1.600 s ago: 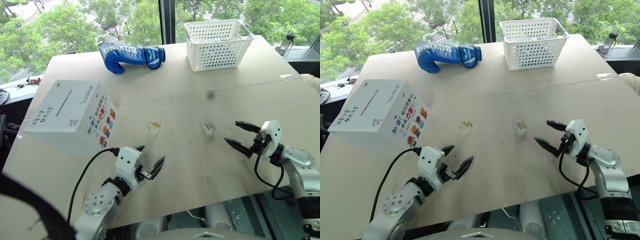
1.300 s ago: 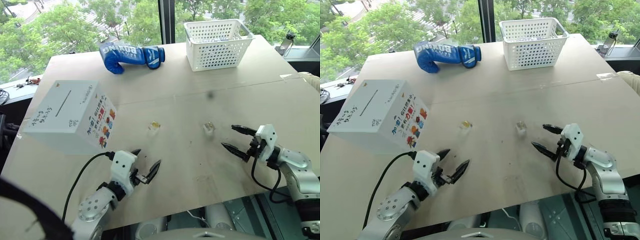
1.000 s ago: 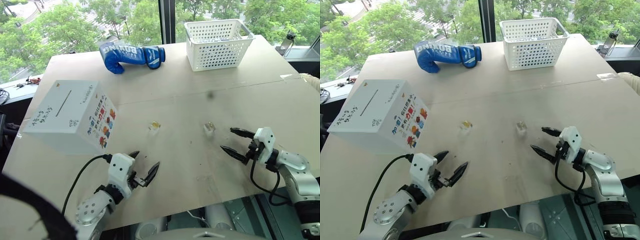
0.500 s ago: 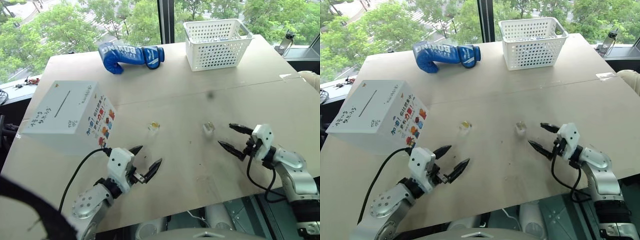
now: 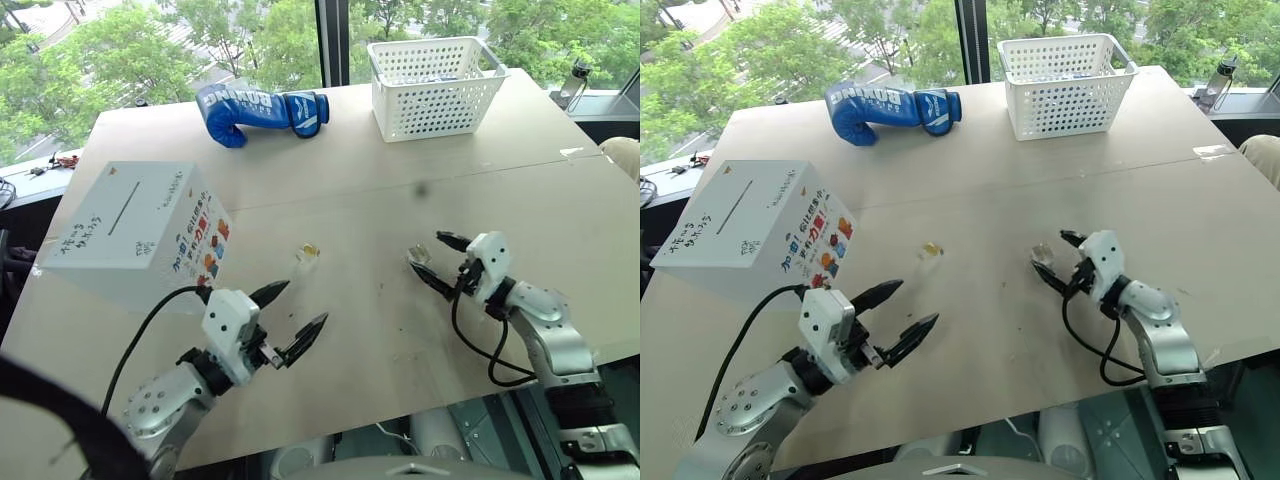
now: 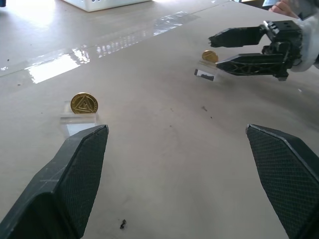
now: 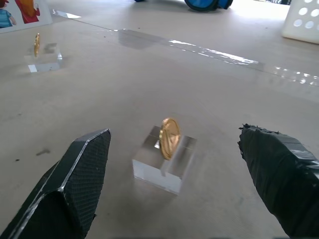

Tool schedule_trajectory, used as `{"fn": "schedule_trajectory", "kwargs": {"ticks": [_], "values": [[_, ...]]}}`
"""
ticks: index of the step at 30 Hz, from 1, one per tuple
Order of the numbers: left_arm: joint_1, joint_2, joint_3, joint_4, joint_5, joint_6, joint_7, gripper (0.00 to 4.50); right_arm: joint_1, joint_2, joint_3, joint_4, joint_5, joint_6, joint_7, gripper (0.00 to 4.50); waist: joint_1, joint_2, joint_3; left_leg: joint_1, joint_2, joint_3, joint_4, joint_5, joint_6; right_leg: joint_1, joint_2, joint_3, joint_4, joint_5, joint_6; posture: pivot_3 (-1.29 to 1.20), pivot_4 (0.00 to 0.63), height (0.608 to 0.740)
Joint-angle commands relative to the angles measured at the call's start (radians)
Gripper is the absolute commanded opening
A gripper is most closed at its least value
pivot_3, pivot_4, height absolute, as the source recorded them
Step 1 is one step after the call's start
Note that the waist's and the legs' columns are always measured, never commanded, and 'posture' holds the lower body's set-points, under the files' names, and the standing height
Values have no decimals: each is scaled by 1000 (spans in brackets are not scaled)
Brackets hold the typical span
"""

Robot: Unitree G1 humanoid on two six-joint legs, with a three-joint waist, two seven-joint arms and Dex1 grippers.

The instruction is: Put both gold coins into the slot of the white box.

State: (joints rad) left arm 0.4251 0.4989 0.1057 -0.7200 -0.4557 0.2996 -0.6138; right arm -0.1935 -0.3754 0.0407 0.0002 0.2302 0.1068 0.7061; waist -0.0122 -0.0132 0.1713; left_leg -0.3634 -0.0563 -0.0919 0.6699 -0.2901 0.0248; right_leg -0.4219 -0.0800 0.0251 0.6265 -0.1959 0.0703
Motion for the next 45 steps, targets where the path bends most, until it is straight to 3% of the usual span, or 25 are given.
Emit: {"fn": "schedule_trajectory", "kwargs": {"ticks": [1, 7, 9, 10, 27, 37, 42, 45], "values": [[19, 20, 13, -45, 5, -38, -24, 4500, -10, 4, -7, -44, 12, 6, -9, 3730, 1, 0, 0, 0, 0, 0, 0, 0, 0, 0, 0, 0, 0, 0, 0, 0, 150, 721], [44, 20, 5, -48, 14, -60, -25, 4500, 8, 0, -13, -72, 20, 10, -15, 949, 0, 0, 0, 0, 0, 0, 0, 0, 0, 0, 0, 0, 0, 0, 0, 0, 150, 721], [45, 18, -2, -43, 19, -64, -23, 4500, 13, 1, -10, -79, 18, 13, -19, 176, 0, 0, 0, 0, 0, 0, 0, 0, 0, 0, 0, 0, 0, 0, 0, 0, 150, 721], [43, 16, -6, -41, 21, -65, -22, 4500, 14, 2, -9, -83, 17, 17, -20, 76, 0, 0, 0, 0, 0, 0, 0, 0, 0, 0, 0, 0, 0, 0, 0, 0, 150, 721], [-67, 5, -57, -39, 7, 2, 26, 4500, -14, 10, -31, -140, 64, 150, -57, 76, -1, 0, 0, 0, 0, 0, 0, 0, 0, 0, 0, 0, 0, 0, 0, 0, 150, 721], [-144, -73, -45, -62, -148, 79, 109, 4500, -11, 40, -94, -195, 205, 290, -87, 76, 1, 0, 0, 0, 0, -1, 0, 0, 0, 0, 0, -1, 0, 0, 0, 0, 150, 721], [-200, -125, -52, -42, -287, 155, 165, 4500, -41, 109, -186, -262, 470, 535, -167, 76, -1, 0, 0, 0, 0, -1, 0, 0, 0, 0, 0, 0, 0, 0, 0, 0, 150, 721], [-244, -201, -71, -1, -445, 206, 203, 4500, -65, 138, -218, -309, 656, 691, -221, 76, 1, 1, 0, 0, 0, -1, 0, 0, 0, 0, 0, 0, 0, 0, 0, 0, 150, 721]]}}
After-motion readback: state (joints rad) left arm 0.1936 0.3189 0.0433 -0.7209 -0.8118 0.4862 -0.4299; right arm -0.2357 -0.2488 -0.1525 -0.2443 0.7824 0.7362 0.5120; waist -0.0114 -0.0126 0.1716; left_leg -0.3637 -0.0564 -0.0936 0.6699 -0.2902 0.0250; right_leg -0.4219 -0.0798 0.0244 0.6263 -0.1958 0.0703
